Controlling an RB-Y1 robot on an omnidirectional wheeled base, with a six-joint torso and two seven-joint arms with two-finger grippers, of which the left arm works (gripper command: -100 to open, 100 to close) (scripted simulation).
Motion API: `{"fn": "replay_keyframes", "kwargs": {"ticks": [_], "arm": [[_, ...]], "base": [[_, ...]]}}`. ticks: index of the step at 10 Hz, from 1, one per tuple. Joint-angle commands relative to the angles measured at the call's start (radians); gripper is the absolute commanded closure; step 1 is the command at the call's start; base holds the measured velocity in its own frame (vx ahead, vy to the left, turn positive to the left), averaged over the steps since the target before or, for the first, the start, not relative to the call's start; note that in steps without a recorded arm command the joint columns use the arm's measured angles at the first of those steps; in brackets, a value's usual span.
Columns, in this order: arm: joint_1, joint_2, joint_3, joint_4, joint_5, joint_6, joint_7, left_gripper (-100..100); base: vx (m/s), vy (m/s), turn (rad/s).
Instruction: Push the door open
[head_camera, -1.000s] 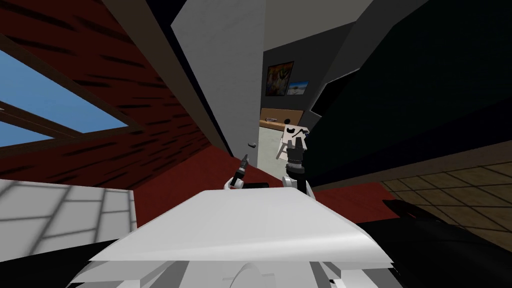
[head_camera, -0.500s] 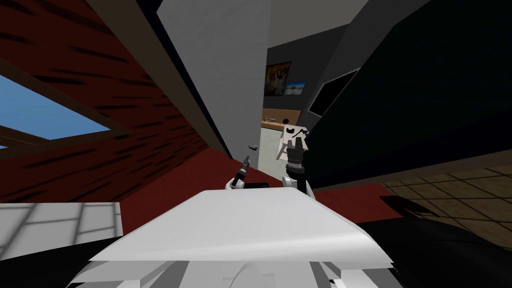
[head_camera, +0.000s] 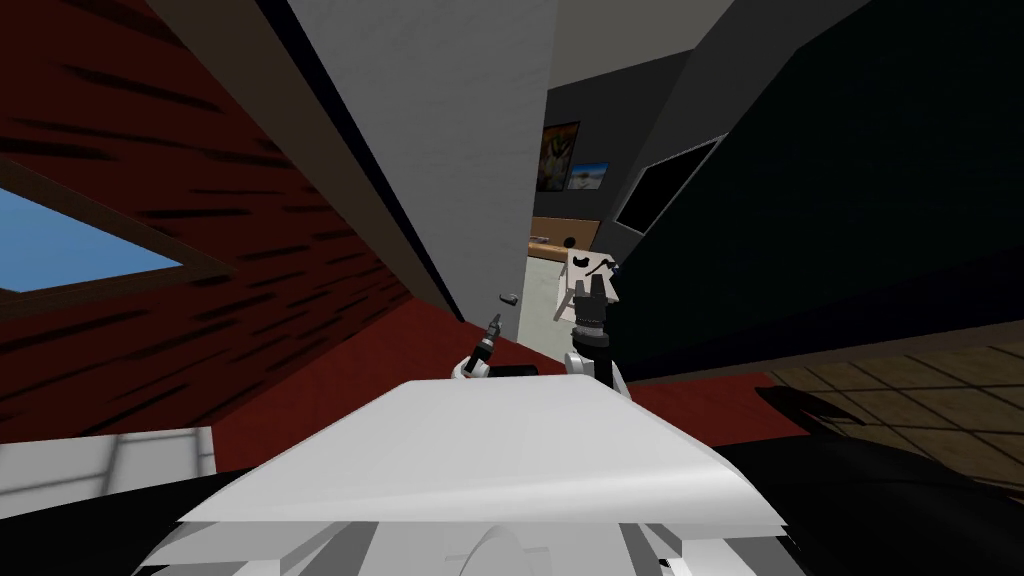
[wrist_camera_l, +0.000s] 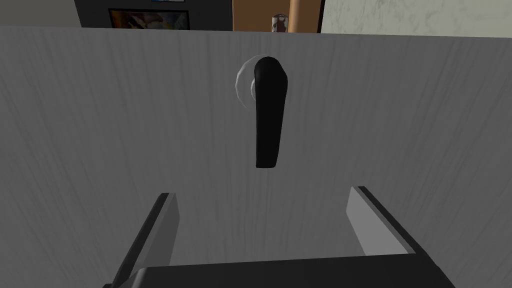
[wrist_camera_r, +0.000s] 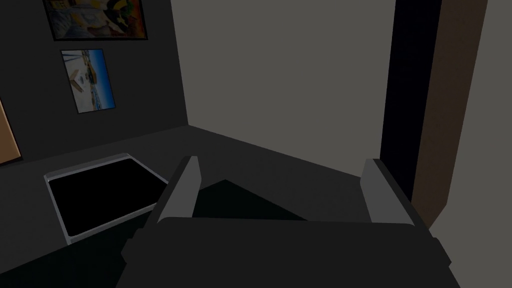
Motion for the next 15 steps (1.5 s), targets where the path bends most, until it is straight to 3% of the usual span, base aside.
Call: {"fn": "replay_keyframes", "kwargs": {"ticks": [1,4,13,14,15], "arm": [[-0.013,-0.004,-0.014,0.034,0.008,-0.009,-0.005,-100],[-0.017,-0.005,-0.012,0.049,0.009,-0.015,-0.006,-100],[-0.018,-0.013,0.007,0.075,0.008,-0.035,-0.005,-100],[-0.018,-0.013,0.007,0.075,0.008,-0.035,-0.005,100],[-0.018,-0.013,0.007,0.075,0.008,-0.035,-0.005,100]], "base": [[0.074,0.084,-0.065],[0.079,0.036,-0.035],[0.178,-0.069,-0.026],[-0.010,0.006,0.004],[-0.028,0.015,-0.003]]}}
